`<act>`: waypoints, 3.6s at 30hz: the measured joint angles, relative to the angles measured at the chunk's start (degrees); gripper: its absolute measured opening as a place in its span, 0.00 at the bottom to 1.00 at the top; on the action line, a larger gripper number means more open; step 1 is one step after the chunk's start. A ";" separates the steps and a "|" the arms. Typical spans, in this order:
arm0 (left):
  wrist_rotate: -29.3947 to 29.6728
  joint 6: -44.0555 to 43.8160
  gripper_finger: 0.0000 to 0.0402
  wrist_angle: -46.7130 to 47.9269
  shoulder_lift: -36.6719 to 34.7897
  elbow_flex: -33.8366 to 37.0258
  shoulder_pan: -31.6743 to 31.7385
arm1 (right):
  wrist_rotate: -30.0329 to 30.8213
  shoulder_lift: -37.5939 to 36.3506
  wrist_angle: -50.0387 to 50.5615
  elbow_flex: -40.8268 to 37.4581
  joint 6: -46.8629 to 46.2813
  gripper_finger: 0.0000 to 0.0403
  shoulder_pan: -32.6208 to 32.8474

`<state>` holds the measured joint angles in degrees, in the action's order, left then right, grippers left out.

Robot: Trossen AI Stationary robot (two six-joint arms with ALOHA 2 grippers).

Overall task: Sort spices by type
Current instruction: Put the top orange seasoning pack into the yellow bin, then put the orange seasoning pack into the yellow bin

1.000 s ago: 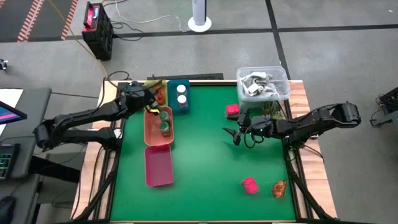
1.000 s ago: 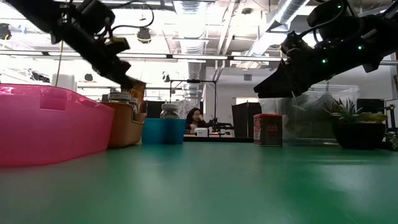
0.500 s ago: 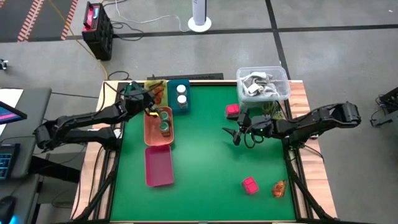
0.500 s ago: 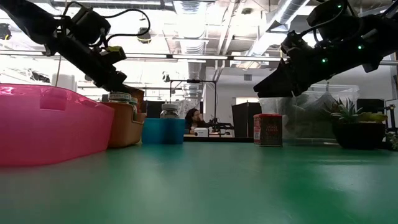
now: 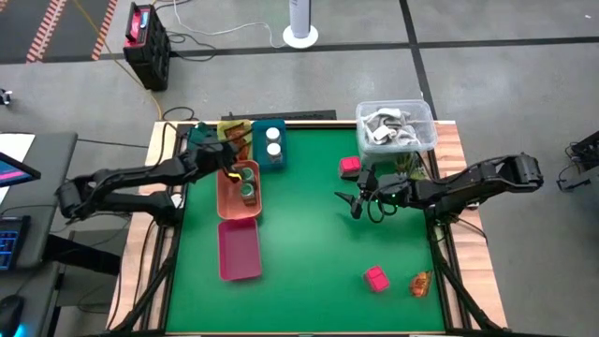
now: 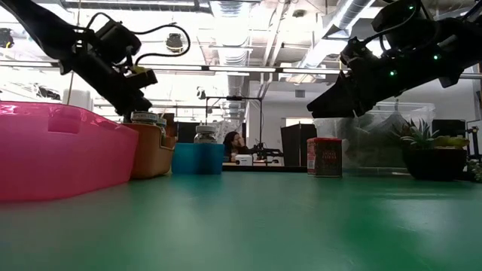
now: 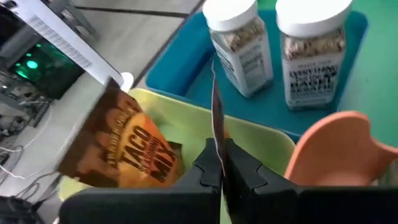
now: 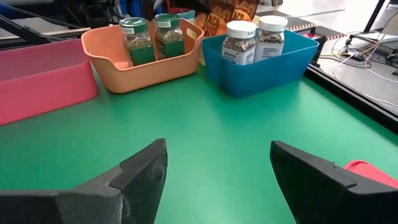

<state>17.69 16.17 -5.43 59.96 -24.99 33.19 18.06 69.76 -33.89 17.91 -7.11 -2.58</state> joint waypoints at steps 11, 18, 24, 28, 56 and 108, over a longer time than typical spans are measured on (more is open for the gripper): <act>-2.47 -2.27 0.08 0.84 2.01 -0.07 -0.80 | 0.00 0.00 0.00 0.00 -0.02 0.77 0.05; -2.36 -4.32 0.21 1.01 1.99 -0.08 -0.81 | -0.04 0.00 -0.22 0.00 -0.02 0.77 0.76; -2.21 -3.69 0.31 1.53 1.95 -1.32 -0.81 | -0.04 0.00 -0.39 0.00 -0.02 0.77 0.71; -2.19 -2.61 0.34 1.88 1.39 -2.95 -0.83 | -0.04 0.00 -0.39 0.01 -0.01 0.77 0.71; -2.43 -4.79 0.34 3.47 -2.88 -13.15 -18.57 | 0.24 -11.05 20.79 5.63 -2.61 0.77 1.42; -0.68 -1.93 0.34 10.80 -2.86 -13.25 -21.29 | -31.74 28.18 123.89 72.78 -58.65 0.70 55.07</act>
<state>17.02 14.24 5.37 57.10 -38.24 11.89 -13.67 97.93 90.00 90.70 -65.76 52.48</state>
